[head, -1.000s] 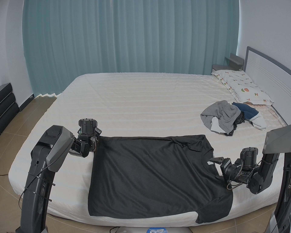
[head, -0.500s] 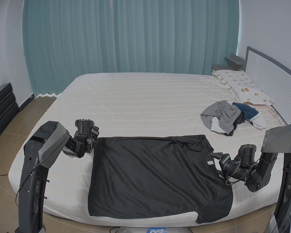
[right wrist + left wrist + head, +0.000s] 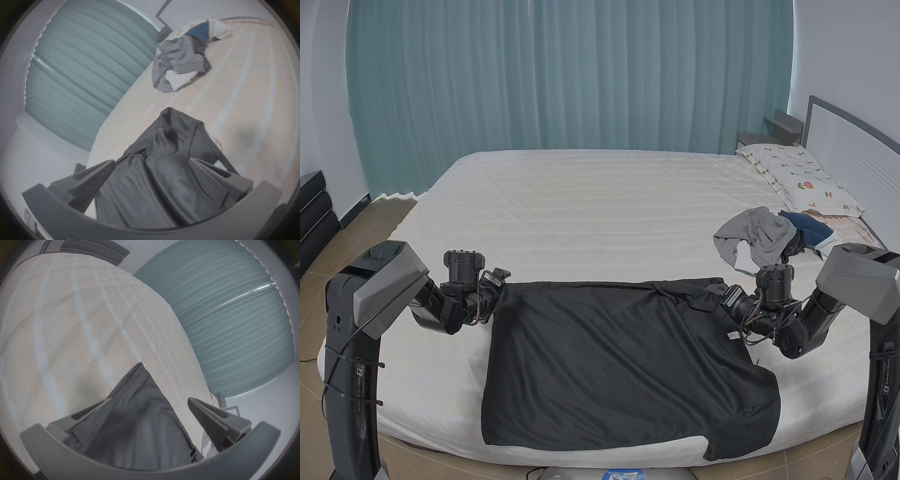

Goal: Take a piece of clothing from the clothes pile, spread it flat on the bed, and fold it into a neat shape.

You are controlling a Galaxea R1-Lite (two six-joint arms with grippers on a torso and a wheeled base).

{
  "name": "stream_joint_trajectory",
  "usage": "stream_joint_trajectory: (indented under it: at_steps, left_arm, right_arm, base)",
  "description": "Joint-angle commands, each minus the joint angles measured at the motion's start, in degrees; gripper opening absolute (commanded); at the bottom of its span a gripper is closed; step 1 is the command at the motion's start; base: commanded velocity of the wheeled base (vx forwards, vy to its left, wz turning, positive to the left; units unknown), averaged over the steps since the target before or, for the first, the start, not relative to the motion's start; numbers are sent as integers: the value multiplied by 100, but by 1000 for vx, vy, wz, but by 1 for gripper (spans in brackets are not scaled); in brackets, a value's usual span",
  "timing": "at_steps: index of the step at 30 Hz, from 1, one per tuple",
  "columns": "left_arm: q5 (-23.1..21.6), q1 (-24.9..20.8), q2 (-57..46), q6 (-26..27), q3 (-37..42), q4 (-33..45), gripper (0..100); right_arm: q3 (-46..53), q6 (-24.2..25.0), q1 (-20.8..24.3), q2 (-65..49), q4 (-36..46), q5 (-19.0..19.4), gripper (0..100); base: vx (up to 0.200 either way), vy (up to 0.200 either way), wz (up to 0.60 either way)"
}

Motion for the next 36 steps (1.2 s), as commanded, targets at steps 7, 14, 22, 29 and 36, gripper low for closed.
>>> stream_joint_trajectory:
  at_steps: [7,14,22,29,36]
  left_arm:
    - [-48,-56,-93,29,115,-34,100]
    - [-48,-56,-93,29,106,-34,100]
    - [-13,-65,-93,29,106,-34,100]
    - [101,-65,-84,29,88,-34,100]
    - [101,-74,-84,29,88,-34,100]
  right_arm:
    - [-1912,-640,71,1331,795,-334,100]
    - [-2667,-701,89,1577,1164,-343,0]
    - [-4214,-938,-280,1805,1323,-290,0]
    - [-5909,-903,-333,2456,2175,-360,0]
    - [-5909,-930,-342,2535,2184,-352,0]
  base:
    - [0,0,0]
    - [0,0,0]
    - [0,0,0]
    - [0,0,0]
    - [0,0,0]
